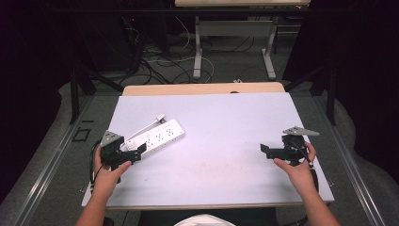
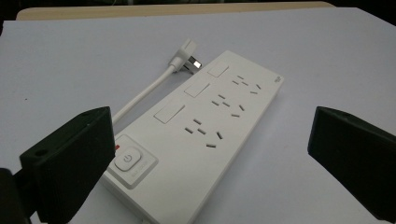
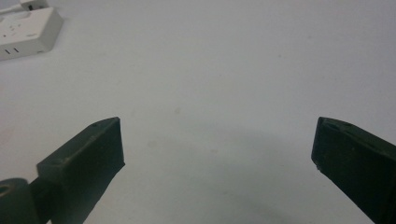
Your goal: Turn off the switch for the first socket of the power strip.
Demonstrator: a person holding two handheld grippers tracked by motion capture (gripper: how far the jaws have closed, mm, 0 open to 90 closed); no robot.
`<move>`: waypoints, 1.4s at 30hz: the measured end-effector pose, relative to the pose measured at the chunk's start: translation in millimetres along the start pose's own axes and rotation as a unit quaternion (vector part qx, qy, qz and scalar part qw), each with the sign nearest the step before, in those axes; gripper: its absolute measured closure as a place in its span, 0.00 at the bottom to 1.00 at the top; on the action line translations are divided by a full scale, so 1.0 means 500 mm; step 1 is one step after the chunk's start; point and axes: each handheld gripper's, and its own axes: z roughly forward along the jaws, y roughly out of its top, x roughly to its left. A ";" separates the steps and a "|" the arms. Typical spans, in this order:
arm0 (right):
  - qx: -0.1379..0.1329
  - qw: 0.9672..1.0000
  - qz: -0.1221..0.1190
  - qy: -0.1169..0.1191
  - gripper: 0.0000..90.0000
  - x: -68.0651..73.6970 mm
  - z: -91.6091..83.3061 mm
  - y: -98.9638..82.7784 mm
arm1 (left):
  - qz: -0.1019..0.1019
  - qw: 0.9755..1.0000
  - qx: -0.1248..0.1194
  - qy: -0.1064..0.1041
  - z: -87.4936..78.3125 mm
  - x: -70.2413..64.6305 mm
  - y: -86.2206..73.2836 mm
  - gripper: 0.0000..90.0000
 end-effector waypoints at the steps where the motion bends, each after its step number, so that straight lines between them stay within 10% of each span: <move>1: -0.007 1.000 -0.003 -0.002 0.02 0.003 -0.005 -0.001 | -0.003 1.000 0.000 0.001 -0.001 -0.001 0.000 0.02; 42: -0.047 0.998 -0.037 -0.019 0.16 0.016 -0.012 -0.043 | 0.005 0.999 -0.022 0.037 -0.029 -0.010 0.024 0.28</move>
